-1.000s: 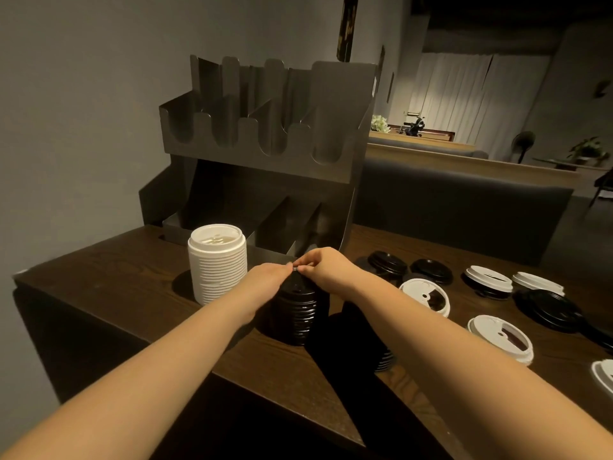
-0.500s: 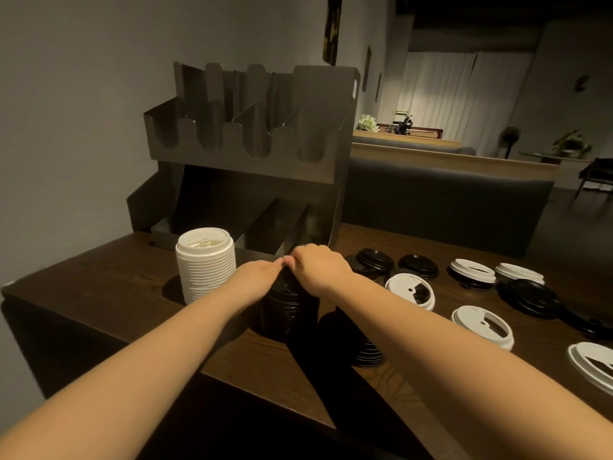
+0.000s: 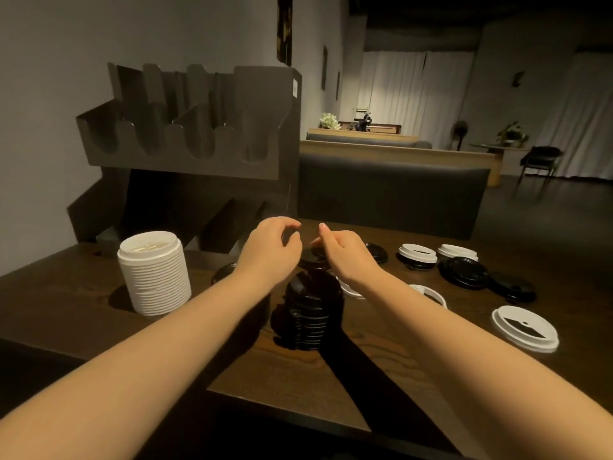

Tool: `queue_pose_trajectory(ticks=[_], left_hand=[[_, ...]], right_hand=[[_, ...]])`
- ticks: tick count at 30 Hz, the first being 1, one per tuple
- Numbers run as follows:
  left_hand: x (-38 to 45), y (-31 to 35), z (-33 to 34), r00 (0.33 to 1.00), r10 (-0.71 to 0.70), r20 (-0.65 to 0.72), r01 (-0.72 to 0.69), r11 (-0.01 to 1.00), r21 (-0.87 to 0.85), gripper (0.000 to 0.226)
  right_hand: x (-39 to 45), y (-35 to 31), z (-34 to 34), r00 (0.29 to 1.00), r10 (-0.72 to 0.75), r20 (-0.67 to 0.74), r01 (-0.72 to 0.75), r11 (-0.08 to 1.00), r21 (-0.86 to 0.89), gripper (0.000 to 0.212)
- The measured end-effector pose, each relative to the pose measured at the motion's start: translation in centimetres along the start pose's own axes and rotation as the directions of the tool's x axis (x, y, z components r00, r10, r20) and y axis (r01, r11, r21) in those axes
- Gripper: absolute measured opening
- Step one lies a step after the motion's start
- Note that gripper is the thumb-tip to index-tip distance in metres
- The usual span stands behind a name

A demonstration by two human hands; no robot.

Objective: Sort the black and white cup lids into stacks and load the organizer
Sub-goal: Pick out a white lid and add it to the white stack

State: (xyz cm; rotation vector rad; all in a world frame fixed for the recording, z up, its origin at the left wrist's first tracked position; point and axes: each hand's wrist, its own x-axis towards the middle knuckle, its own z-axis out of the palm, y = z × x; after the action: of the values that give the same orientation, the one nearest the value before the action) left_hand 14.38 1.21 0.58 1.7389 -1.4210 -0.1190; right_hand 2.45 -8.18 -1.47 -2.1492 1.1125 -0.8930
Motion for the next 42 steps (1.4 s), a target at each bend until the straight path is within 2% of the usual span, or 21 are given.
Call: queue_pose_trajectory(ticks=[5,9,11,14,18,20,23,25,28,33,37,39,42], left_hand=[[-0.1,5.7,5.1,0.993,0.122,-0.004,-0.122,0.989,-0.079,0.026],[-0.2,8.6,10.8,0.979,0.154,0.132,-0.152,0.988,-0.027,0.028],[-0.3,9.1,13.8,0.971,0.092,0.222,-0.102,0.994,0.036,0.037],[-0.3,8.5,17.7,0.946,-0.133,0.294,0.1,0.987,0.124,0.057],[0.1,6.4,21.4,0.941,-0.297,0.162,0.236,0.919,0.317,0.075],[0.4,5.7,22.1,0.941,-0.321,0.103,0.27,0.901,0.339,0.077],[1.0,5.4,22.6,0.958,-0.284,0.047,0.252,0.905,0.343,0.074],[1.0,5.3,22.3,0.956,-0.291,0.028,0.265,0.902,0.341,0.073],[1.0,4.5,21.7,0.941,-0.328,0.083,0.285,0.901,0.327,0.069],[0.4,4.3,20.7,0.97,-0.2,0.139,0.147,0.935,0.323,0.038],[-0.1,4.7,20.4,0.982,-0.173,0.081,0.152,0.964,0.216,0.026],[-0.1,4.6,20.4,0.976,-0.205,0.068,0.192,0.968,0.162,0.037],[0.3,4.3,20.6,0.951,-0.261,0.164,0.236,0.959,0.154,0.077]], right_hand=[[-1.5,4.8,-4.5,0.986,0.136,-0.092,-0.136,0.991,0.003,0.061],[-3.1,8.9,-7.6,0.953,0.286,-0.097,-0.287,0.958,0.004,0.06],[-4.0,11.0,-8.5,0.936,0.336,-0.105,-0.342,0.939,-0.042,0.054],[-5.3,14.0,-9.1,0.917,0.391,-0.082,-0.399,0.896,-0.192,0.05],[-6.4,16.5,-9.4,0.927,0.372,-0.049,-0.368,0.874,-0.316,0.052],[-6.5,16.5,-9.4,0.941,0.333,-0.052,-0.331,0.882,-0.336,0.05],[-6.4,16.8,-9.4,0.952,0.294,-0.08,-0.303,0.883,-0.36,0.058],[-6.5,16.8,-9.6,0.947,0.306,-0.093,-0.319,0.889,-0.328,0.063],[-6.9,17.0,-9.7,0.934,0.338,-0.116,-0.356,0.903,-0.241,0.06],[-7.6,17.0,-10.0,0.908,0.367,-0.202,-0.363,0.93,0.061,0.07],[-8.2,16.8,-10.3,0.877,0.412,-0.246,-0.357,0.903,0.238,0.073],[-8.3,16.7,-10.4,0.862,0.435,-0.26,-0.361,0.887,0.289,0.073],[-8.4,16.7,-10.7,0.847,0.47,-0.247,-0.371,0.857,0.357,0.071]])
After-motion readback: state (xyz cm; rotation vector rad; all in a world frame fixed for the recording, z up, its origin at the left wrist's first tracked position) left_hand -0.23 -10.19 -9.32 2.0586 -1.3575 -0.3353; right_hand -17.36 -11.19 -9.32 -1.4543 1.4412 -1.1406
